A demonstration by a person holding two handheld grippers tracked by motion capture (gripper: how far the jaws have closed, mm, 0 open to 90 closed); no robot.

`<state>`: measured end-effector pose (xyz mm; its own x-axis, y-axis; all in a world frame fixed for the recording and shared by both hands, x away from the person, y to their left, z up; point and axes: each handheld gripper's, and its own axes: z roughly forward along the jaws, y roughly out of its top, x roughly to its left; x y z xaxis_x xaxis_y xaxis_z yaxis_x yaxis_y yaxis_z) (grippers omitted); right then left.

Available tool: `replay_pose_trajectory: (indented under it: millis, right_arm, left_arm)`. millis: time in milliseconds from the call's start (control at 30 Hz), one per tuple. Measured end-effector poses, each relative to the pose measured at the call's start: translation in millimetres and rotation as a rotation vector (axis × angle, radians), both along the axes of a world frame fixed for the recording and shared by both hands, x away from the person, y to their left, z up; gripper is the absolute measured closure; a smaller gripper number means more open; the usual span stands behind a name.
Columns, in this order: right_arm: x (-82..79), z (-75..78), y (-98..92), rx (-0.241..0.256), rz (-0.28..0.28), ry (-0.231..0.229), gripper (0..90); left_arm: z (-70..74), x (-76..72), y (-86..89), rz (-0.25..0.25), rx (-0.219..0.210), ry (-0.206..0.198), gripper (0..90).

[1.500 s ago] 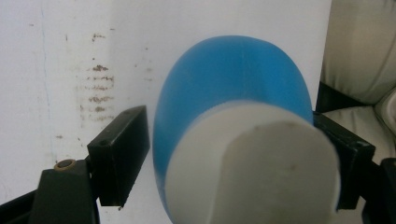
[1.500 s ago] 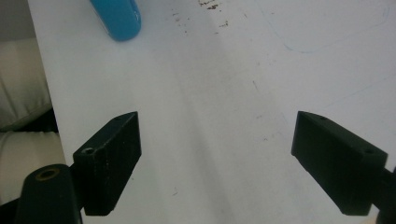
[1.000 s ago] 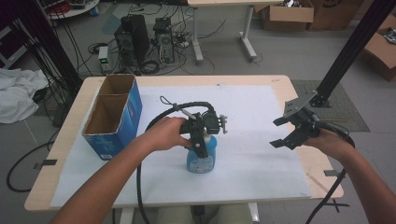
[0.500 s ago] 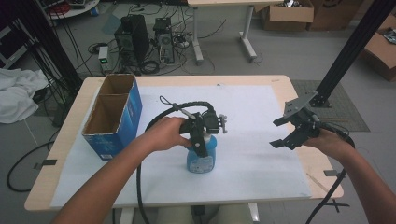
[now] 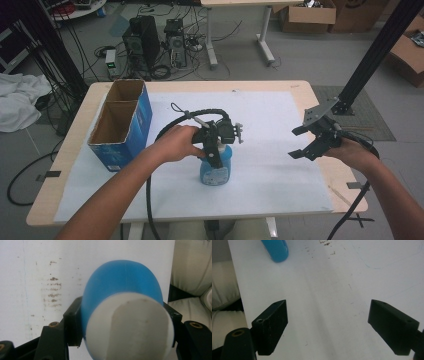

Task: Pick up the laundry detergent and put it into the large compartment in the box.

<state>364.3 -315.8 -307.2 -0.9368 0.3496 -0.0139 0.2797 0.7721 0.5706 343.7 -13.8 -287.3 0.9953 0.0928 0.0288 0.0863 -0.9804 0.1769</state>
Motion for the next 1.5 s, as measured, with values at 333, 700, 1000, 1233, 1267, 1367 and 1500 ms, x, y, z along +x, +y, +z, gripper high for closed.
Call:
replay_pose_trajectory:
  millis: [333, 700, 1000, 1233, 1267, 1367, 1500]
  right_arm:
    - [-0.3, 0.1, -0.6, -0.001, -0.001, 0.001, 16.2]
    - [-0.5, -1.0, 0.3, 0.000, 0.001, 0.007, 16.3]
    - [-1.9, -1.4, -0.1, 0.003, 0.002, 0.008, 16.4]
    - [-3.6, -2.0, 2.0, -0.003, 0.010, 0.010, 16.4]
    - [-3.7, -2.1, 2.4, -0.002, 0.011, 0.007, 16.4]
    - [-4.0, -2.1, 2.8, 0.001, 0.010, 0.007, 16.4]
    - [-4.3, -0.9, 4.4, 0.000, 0.014, 0.005, 16.4]
  left_arm:
    - [0.3, 0.3, -0.2, 0.000, 0.002, 0.005, 37.3]
    - [0.9, -0.7, -0.2, -0.005, 0.004, 0.001, 37.9]
    - [11.9, 1.0, 5.1, 0.088, 0.030, 0.011, 37.9]
    - [41.7, 3.2, 15.0, 0.233, 0.048, -0.045, 37.9]
    - [47.1, 3.6, 17.6, 0.263, 0.040, -0.053, 37.9]
    - [54.7, 4.0, 21.5, 0.291, 0.034, -0.060, 37.9]
    - [72.4, 5.9, 30.7, 0.335, 0.016, -0.087, 37.9]
